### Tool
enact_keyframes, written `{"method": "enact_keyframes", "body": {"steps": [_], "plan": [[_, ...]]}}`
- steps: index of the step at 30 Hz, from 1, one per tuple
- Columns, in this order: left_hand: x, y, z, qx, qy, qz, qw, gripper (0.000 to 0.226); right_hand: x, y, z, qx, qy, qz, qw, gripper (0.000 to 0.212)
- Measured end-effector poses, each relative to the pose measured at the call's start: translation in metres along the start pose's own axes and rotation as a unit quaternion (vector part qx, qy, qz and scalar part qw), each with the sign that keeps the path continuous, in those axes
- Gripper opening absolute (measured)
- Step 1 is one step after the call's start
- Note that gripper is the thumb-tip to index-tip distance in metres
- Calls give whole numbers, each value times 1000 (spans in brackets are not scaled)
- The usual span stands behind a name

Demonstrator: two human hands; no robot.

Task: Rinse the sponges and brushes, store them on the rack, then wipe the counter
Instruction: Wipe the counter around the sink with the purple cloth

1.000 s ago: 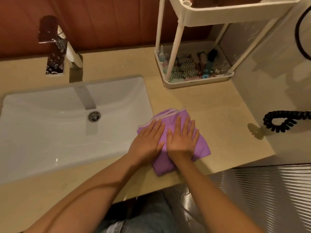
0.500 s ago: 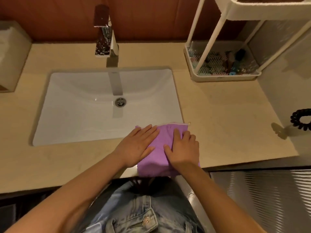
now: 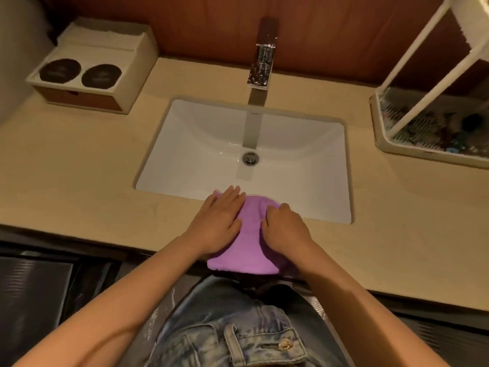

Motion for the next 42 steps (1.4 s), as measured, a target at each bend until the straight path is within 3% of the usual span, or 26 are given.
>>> {"method": "enact_keyframes", "body": {"steps": [3,8,11,16,20,29,35,39,42], "plan": [[-15,-2,18,-27,-77,-48,996,59,-1,8,-7,-10,5,-26,1000,31],[-22,5,40,-53,-39,-118,991,72,-9,9,-15,-42,-13,-27,999,32],[-14,3,41,-46,-20,-98,994,74,-5,15,-22,-57,-50,-36,996,48],[16,-11,37,-26,0,-68,997,71,3,32,-12,31,-71,-63,995,77],[44,-25,31,-22,2,-48,999,71,25,41,0,73,-76,-99,990,76],[151,-68,9,-16,50,-5,999,74,114,51,16,18,-174,-183,967,72],[189,-83,-3,-12,119,4,993,71,143,50,20,-8,-183,-209,961,55],[171,-90,5,-73,13,-60,995,76,154,58,9,-25,-142,-236,961,46],[157,-100,16,-176,-53,-210,960,71,165,70,7,-16,-124,-238,963,35]]}}
Point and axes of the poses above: each hand's wrist, its own y-axis towards the middle knuckle, its own z-axis out of the palm, x = y × z, the point moved 6 cm from there along y, towards the middle knuckle, and after that the axes turned 14 degrees about x, right-handed, at the moved point
